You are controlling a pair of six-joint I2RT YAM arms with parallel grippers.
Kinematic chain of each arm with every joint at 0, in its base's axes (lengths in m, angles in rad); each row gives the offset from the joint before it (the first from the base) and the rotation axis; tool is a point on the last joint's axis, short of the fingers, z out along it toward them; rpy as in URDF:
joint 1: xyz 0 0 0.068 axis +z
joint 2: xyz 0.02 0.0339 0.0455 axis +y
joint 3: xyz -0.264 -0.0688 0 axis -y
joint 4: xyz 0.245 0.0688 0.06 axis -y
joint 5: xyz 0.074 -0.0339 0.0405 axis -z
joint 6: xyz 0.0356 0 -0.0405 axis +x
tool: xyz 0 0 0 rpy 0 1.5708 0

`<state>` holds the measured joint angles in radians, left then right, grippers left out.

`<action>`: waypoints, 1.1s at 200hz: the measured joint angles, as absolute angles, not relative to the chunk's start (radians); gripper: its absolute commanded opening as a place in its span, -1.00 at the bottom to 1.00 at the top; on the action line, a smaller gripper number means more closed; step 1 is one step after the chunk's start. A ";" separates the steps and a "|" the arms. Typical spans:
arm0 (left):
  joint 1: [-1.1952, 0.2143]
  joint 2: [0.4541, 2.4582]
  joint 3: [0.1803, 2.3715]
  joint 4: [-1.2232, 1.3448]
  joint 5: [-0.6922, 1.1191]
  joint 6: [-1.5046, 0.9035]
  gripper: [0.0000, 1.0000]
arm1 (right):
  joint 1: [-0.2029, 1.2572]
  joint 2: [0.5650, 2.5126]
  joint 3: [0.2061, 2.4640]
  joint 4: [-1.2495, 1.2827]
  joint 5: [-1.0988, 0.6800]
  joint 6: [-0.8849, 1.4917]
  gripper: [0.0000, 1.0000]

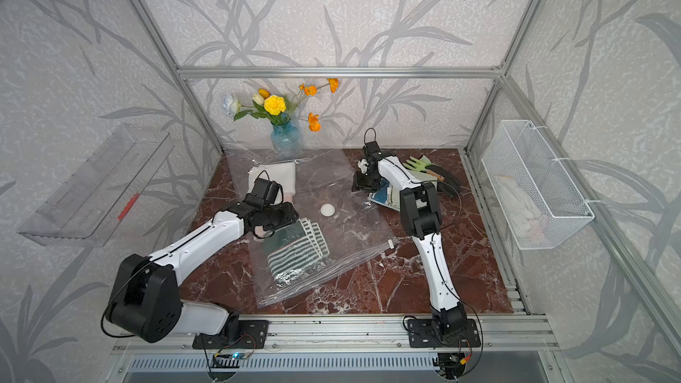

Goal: Place the folded towel into the vacuum bag
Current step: Adjust the vacuum bag at the center of the board.

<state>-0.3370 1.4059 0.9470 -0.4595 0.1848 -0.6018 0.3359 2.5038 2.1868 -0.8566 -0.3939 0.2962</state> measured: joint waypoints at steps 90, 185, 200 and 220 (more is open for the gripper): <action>-0.332 1.401 0.947 -0.463 0.185 -0.601 -0.06 | 0.313 2.484 2.096 -0.768 -0.512 0.297 -1.00; -0.241 1.184 0.984 -0.495 0.181 -0.602 -0.09 | 0.505 1.954 1.945 -0.780 -0.455 0.305 -1.00; -0.239 1.174 0.986 -0.495 0.183 -0.603 -0.09 | 0.524 1.919 2.014 -0.811 -0.465 0.305 -1.00; -0.234 1.169 0.987 -0.492 0.190 -0.603 -0.09 | 0.536 1.890 2.093 -0.833 -0.484 0.306 -1.00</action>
<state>-0.2344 1.1687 0.9871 -0.4919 0.1902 -0.6025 0.5358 1.8904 2.0926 -0.8330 -0.4843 0.3058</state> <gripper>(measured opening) 0.456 0.047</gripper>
